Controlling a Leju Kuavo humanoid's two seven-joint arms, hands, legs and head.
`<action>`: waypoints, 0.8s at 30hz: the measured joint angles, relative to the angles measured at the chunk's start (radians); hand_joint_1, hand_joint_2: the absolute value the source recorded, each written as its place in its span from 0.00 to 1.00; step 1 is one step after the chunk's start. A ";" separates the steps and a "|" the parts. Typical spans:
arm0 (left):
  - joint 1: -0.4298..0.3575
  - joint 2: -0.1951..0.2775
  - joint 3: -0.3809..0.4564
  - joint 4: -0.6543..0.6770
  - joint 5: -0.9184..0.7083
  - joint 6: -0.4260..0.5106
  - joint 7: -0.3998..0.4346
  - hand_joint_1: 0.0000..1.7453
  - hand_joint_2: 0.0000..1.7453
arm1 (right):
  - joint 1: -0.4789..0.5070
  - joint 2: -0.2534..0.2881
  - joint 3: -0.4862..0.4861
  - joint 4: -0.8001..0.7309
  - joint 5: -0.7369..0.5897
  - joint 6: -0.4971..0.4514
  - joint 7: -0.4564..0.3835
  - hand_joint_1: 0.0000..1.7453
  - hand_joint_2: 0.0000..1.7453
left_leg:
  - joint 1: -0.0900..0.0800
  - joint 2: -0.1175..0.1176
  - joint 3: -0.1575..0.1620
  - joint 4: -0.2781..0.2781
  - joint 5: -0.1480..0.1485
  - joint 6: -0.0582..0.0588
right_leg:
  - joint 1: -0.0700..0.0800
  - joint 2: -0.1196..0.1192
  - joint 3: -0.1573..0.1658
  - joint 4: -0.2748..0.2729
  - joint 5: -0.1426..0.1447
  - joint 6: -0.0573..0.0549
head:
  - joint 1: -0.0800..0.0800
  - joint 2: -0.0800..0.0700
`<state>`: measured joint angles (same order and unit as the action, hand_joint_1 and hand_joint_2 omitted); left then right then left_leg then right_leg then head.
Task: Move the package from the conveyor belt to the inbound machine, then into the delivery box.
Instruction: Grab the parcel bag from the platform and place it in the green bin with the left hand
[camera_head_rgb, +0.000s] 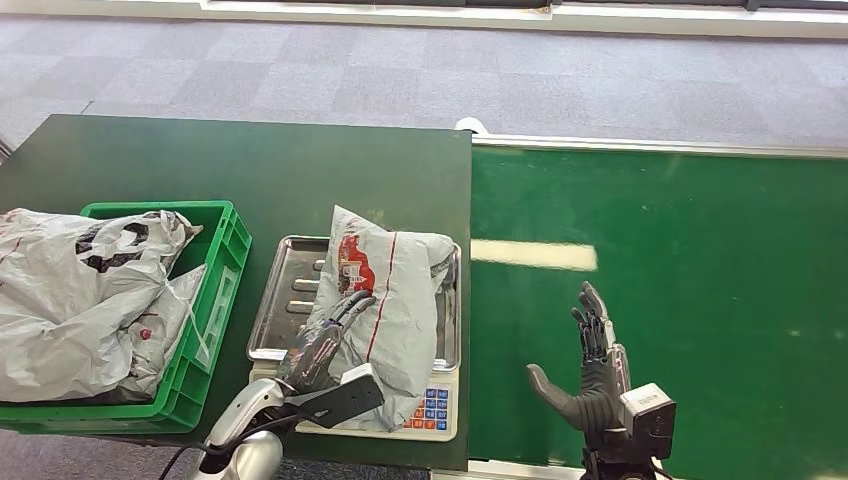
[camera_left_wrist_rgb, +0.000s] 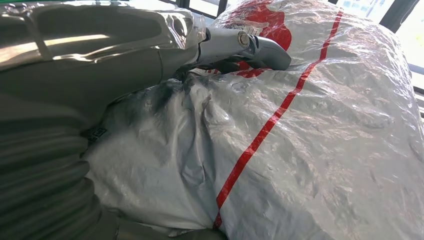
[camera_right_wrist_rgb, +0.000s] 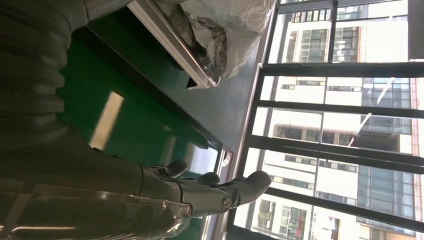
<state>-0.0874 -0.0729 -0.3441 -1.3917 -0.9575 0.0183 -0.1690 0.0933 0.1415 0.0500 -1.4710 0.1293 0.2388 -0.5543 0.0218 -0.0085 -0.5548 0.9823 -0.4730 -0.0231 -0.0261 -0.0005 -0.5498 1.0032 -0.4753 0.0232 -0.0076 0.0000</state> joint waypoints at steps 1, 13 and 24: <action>0.000 0.000 0.000 0.000 0.000 0.000 0.000 0.56 1.00 | 0.000 0.000 0.000 0.000 0.000 0.000 0.000 0.00 1.00 | 0.000 0.000 0.000 0.000 0.000 0.000 | 0.000 0.000 0.000 0.000 0.000 0.000 | 0.000 0.000; -0.007 0.001 -0.032 0.000 -0.017 -0.056 -0.021 1.00 1.00 | -0.011 0.008 -0.007 0.000 0.006 0.003 0.008 0.00 1.00 | 0.000 -0.002 0.005 0.000 -0.003 0.000 | -0.001 -0.001 0.007 0.000 -0.003 0.001 | 0.000 0.000; -0.020 0.001 -0.044 0.001 -0.016 -0.056 -0.023 1.00 1.00 | -0.011 0.014 -0.014 0.000 0.011 0.009 0.009 0.00 1.00 | 0.000 -0.002 0.006 0.000 -0.005 -0.001 | 0.000 -0.001 0.007 0.000 -0.005 0.000 | 0.000 0.000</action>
<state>-0.1079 -0.0719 -0.3880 -1.3909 -0.9737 -0.0378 -0.1921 0.0822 0.1553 0.0363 -1.4710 0.1400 0.2480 -0.5455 0.0213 -0.0100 -0.5487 0.9822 -0.4779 -0.0237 -0.0266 -0.0013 -0.5428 1.0032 -0.4807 0.0232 -0.0076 0.0000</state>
